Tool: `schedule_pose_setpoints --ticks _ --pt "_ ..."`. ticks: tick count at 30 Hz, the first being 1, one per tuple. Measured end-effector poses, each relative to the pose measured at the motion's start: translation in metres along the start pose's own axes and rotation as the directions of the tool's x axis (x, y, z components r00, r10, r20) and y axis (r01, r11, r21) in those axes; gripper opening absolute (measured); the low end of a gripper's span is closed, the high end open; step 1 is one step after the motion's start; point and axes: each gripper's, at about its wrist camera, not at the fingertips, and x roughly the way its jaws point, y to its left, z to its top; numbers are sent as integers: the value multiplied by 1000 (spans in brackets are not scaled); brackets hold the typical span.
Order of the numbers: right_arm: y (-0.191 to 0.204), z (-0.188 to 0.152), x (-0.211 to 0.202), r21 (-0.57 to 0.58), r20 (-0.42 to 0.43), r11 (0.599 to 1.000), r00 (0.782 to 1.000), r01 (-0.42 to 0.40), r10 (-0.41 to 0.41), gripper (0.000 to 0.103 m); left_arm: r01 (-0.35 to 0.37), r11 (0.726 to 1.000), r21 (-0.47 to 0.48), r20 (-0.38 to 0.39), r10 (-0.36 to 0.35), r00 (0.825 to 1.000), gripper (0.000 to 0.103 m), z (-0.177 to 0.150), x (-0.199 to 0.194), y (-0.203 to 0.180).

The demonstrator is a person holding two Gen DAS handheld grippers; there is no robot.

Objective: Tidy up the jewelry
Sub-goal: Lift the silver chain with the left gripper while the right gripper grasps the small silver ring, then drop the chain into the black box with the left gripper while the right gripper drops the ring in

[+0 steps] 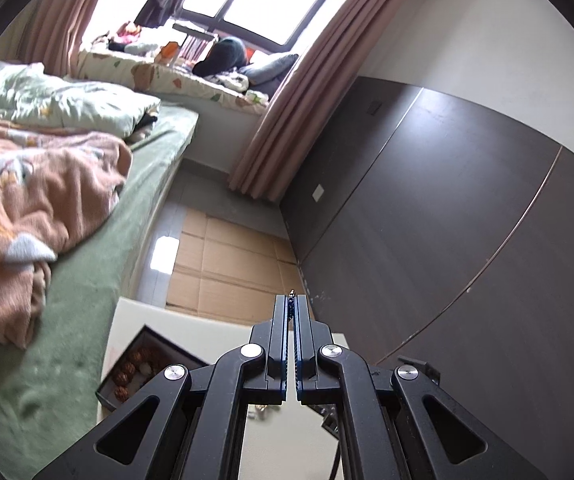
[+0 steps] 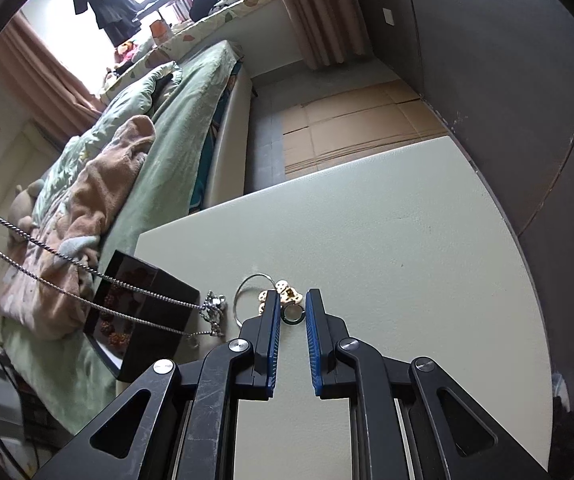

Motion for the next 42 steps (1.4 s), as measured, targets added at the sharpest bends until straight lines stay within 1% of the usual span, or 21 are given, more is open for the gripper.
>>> schedule_pose_setpoints --ticks 5,11,18,22,31,37,42 --pt "9 4 -3 -12 23 999 999 -32 33 14 -2 1000 24 45 1 999 1 23 -15 -12" --pt "12 5 0 -6 23 999 998 -51 51 14 -5 998 60 102 -1 995 1 48 -32 -27" --pt "15 4 4 -16 10 998 999 -53 53 14 -19 995 102 178 0 984 1 78 -57 -39" --pt "16 4 5 -17 9 998 999 -53 53 14 -41 993 114 209 16 978 1 90 -67 -39" --pt "15 4 5 -19 6 998 999 -52 52 14 -63 993 99 212 41 976 1 102 -67 -31" --pt "17 6 13 -17 -7 999 999 -49 49 14 -62 992 106 241 35 970 1 114 -78 -36" --pt "19 8 18 -19 -15 999 999 -47 47 14 -67 992 105 246 39 969 1 117 -77 -36"
